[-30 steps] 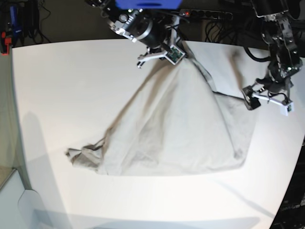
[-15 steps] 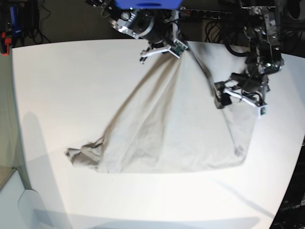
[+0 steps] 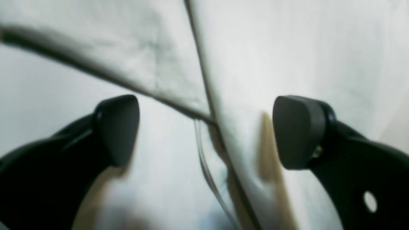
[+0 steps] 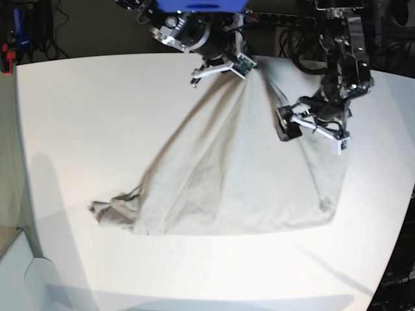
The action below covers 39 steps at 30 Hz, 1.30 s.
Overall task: Layout the t-shirt on the table in an organized manner, then fold the t-shirt properly
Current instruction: 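Grasp the shirt edge near the right gripper with the left gripper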
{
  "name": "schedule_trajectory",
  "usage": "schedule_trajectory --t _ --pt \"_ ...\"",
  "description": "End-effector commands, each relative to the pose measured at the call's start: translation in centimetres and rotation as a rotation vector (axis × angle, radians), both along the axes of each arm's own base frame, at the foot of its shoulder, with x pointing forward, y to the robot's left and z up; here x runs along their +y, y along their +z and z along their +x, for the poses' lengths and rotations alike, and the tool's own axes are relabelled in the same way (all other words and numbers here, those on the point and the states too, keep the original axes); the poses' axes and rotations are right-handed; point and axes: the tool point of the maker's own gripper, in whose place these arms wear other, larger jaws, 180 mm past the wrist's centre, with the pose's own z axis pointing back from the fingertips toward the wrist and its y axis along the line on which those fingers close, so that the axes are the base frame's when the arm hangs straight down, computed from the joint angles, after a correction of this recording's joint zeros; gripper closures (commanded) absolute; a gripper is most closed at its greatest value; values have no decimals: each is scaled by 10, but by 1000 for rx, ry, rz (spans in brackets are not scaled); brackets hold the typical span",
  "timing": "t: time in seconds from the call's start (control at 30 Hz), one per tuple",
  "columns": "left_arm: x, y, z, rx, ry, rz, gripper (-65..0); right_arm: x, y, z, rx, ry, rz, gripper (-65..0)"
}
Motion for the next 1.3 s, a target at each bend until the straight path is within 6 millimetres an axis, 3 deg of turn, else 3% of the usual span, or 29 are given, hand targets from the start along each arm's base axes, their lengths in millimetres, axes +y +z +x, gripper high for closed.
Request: schedule_trajectory --t 0.0,0.17,0.47,0.63,0.87,1.13,1.27 --pt "3 10 9 -40 2 6 -650 10 11 -4 -13 21 46 0" --pt "9 12 13 -45 7 19 -650 10 13 2 -27 20 44 0" --pt "82 30 13 -85 174 88 -650 -2 10 17 -36 -26 28 0" --pt "112 43 29 -112 200 132 -650 -7 10 23 -41 -47 22 0" --pt "118 28 43 -76 228 97 -650 -7 10 22 -40 -45 23 0" --pt "118 -8 34 22 256 46 -650 -7 12 30 -58 -46 22 0" --pt "112 -15 39 34 264 15 -650 -7 13 31 -61 -46 22 0"
